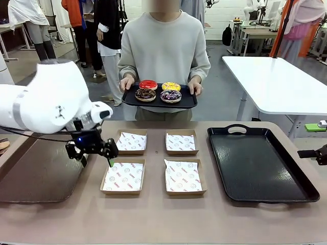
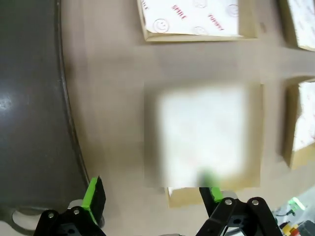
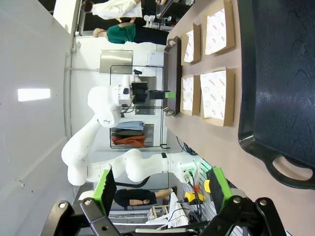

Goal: Individually package the donuts and arrange them on the tray.
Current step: Pick up one Paper togo box.

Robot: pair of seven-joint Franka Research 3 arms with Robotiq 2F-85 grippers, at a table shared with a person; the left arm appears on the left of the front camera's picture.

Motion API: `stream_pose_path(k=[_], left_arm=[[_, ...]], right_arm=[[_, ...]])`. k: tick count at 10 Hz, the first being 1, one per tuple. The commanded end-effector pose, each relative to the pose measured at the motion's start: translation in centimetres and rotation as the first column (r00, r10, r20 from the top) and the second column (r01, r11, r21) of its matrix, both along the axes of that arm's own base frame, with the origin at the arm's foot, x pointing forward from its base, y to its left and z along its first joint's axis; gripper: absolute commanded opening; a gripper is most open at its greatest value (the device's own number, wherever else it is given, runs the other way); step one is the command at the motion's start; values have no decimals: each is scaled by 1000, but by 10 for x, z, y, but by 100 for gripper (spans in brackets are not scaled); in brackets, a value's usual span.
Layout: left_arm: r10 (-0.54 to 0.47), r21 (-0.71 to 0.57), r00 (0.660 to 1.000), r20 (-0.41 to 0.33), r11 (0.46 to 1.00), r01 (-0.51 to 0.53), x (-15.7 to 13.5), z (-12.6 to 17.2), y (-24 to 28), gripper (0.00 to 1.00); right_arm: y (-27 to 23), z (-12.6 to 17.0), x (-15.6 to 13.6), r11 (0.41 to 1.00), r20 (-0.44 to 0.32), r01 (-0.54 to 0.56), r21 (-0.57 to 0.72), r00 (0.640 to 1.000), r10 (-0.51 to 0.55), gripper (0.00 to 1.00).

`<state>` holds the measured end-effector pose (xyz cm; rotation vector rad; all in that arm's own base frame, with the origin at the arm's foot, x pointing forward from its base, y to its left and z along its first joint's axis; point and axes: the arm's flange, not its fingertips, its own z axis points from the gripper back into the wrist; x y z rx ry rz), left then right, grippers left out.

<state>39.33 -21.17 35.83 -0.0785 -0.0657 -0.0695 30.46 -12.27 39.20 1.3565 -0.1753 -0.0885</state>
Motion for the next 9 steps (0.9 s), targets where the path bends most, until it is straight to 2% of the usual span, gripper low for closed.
stream_pose_path(k=[1,3,4,9], left_arm=[[25,41,1000,-8,999,-25,11,-18,-13,100],[3,19,1000,-24,1000,-3,6,-26,-23,100],[-2,29,1000,-30,1000,2,4,-27,-6,100],[-2,29,1000,-30,1000,2,4,-27,-6,100]], right_arm=[[-1,-1,-1,1000,1,0,9,1000,0,100],[-1,-1,-1,1000,1,0,9,1000,0,100],[-1,-1,-1,1000,1,0,9,1000,0,100],[-1,-1,-1,1000,1,0,9,1000,0,100]])
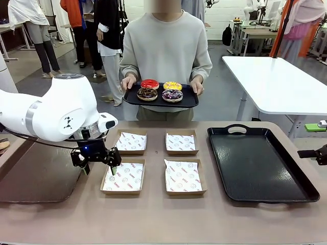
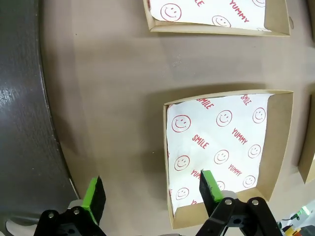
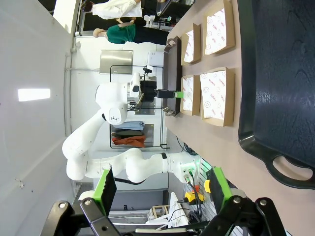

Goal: Individually package the donuts and arrange them on the tray.
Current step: Pick up one Paper togo box.

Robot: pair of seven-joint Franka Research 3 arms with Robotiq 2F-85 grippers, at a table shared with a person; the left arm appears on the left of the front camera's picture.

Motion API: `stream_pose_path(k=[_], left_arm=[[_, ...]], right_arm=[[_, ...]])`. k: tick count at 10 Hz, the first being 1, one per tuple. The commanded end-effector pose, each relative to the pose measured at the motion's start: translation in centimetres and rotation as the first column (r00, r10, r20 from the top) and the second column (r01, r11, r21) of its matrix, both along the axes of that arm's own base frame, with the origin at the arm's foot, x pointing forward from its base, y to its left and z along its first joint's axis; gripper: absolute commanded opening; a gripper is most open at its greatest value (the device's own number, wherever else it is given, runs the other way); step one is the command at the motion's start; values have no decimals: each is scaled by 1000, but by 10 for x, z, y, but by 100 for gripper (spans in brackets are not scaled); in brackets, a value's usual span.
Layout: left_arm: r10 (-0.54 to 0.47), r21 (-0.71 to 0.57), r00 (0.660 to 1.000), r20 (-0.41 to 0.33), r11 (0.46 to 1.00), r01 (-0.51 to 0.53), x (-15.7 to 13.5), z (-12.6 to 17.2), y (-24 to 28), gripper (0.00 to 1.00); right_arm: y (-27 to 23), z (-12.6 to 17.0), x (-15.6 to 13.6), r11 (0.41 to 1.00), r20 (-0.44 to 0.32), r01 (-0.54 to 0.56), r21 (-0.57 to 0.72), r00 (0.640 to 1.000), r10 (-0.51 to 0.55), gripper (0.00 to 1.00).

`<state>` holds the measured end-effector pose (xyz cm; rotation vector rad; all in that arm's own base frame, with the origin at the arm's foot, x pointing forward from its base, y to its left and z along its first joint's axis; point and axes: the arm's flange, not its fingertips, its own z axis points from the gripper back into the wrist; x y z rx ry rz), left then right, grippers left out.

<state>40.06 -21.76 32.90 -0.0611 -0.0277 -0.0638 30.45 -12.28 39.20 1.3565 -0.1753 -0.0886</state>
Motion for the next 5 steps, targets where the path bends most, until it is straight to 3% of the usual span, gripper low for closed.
stream_pose_path(k=[1,4,5], left_arm=[[-7,10,1000,8,1000,7,-3,2,-1,100],[-26,17,1000,6,1000,26,0,1,-7,100],[-29,18,1000,10,999,29,0,0,-14,41]], right_arm=[[-1,-1,-1,1000,1,0,9,1000,0,100],[-1,-1,-1,1000,1,0,9,1000,0,100],[-1,-1,-1,1000,1,0,9,1000,0,100]])
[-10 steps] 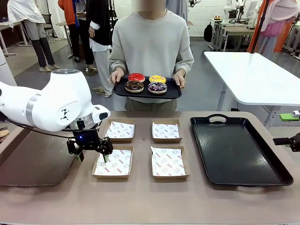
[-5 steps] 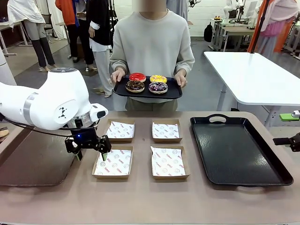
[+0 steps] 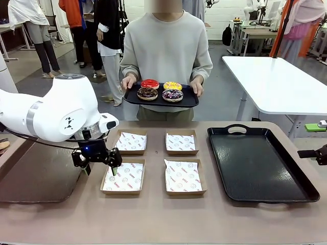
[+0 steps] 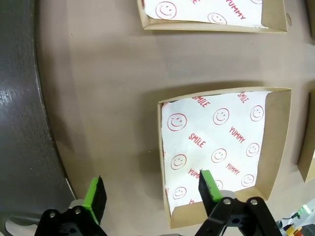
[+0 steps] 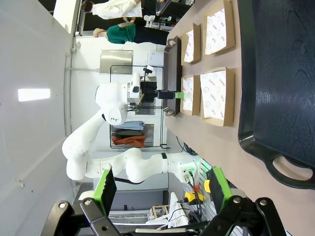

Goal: Individually package the donuts and arrange them on the tray.
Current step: Pick up one Paper togo box.

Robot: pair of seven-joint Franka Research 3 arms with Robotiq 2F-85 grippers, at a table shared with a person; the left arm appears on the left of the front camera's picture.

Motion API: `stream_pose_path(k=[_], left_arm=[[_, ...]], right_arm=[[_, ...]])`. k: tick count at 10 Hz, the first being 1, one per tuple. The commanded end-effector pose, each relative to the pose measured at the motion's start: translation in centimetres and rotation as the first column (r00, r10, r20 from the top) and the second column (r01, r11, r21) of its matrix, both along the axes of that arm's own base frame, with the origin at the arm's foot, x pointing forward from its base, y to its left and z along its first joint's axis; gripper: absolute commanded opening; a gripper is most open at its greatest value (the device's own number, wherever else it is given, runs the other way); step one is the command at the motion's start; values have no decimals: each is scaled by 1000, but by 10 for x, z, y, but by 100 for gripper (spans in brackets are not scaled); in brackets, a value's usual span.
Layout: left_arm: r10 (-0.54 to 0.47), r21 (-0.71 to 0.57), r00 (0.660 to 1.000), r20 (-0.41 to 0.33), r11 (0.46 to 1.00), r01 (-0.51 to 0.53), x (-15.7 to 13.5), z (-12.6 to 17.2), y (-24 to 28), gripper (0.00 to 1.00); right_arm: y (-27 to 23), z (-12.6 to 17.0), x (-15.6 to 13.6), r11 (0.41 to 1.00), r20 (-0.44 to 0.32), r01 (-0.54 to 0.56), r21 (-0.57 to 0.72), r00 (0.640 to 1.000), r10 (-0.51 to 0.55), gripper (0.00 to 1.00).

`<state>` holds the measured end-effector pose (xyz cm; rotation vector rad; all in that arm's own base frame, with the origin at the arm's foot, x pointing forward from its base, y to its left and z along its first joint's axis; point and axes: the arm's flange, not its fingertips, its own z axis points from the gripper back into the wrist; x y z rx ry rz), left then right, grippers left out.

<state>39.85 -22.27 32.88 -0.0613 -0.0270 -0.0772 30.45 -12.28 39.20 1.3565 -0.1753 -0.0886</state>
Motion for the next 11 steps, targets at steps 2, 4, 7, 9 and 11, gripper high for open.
stream_pose_path(k=[2,4,7,9,11], left_arm=[[-17,15,1000,-12,1000,17,5,0,-17,0],[-13,36,1000,-13,999,13,7,1,-20,0],[3,49,1000,-25,999,-2,9,-2,-20,0],[8,57,1000,-23,998,-6,9,-1,-20,0],[12,48,1000,-15,999,-12,9,4,-19,0]], right_arm=[[-1,-1,-1,1000,1,0,9,1000,0,100],[-1,-1,-1,1000,1,0,9,1000,0,100],[-1,-1,-1,1000,1,0,9,1000,0,100],[-1,-1,-1,1000,1,0,9,1000,0,100],[-1,-1,-1,1000,1,0,9,1000,0,100]])
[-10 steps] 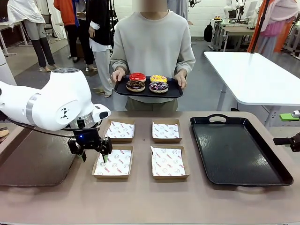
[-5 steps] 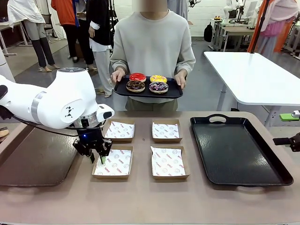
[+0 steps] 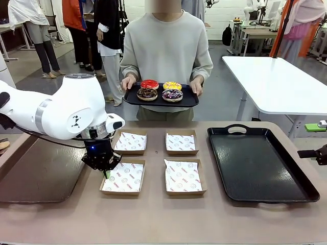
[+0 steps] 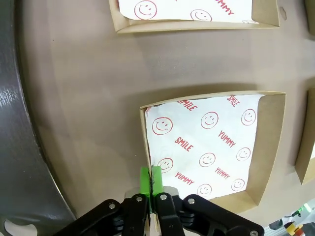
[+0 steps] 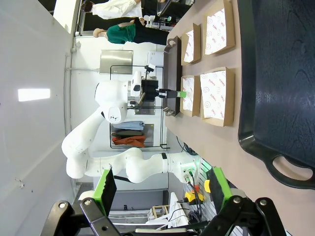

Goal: Individually package the donuts and arrange them on the tray.
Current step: Pick up one Paper togo box.

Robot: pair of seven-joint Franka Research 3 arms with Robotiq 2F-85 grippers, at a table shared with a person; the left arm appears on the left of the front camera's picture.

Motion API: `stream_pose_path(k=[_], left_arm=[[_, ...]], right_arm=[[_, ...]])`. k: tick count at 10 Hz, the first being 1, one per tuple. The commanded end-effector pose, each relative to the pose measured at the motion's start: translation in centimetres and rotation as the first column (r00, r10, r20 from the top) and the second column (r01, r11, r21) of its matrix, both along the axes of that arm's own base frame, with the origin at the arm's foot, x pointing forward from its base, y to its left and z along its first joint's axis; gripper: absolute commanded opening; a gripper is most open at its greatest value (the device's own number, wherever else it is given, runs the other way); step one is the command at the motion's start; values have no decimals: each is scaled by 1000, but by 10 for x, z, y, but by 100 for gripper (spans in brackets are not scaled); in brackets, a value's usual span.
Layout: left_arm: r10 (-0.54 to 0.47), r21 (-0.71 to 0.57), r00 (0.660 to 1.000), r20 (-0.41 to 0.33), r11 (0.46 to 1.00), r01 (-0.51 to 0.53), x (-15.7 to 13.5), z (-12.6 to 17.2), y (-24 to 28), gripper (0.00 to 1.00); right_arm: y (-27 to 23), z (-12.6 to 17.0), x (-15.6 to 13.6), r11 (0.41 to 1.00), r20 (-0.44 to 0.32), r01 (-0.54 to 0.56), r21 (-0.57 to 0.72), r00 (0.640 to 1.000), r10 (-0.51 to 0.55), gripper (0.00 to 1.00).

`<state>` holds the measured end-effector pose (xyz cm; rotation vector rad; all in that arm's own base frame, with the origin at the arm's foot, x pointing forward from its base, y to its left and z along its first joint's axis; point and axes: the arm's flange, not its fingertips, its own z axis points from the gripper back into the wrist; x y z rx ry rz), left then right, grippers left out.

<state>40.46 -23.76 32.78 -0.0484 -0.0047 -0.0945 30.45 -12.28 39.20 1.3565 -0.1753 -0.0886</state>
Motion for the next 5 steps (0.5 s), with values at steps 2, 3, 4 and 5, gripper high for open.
stream_pose_path(k=[2,3,4,5], left_arm=[[50,23,999,20,998,-51,-1,24,-5,0],[47,21,999,5,999,-47,-5,45,-7,0],[56,35,998,13,998,-56,-9,67,-9,0],[64,32,998,30,997,-65,-13,93,-11,0]], right_arm=[[-1,-1,-1,1000,1,0,9,1000,0,100],[-1,-1,-1,1000,1,0,9,1000,0,100],[-1,-1,-1,1000,1,0,9,1000,0,100],[-1,-1,-1,1000,1,0,9,1000,0,100]])
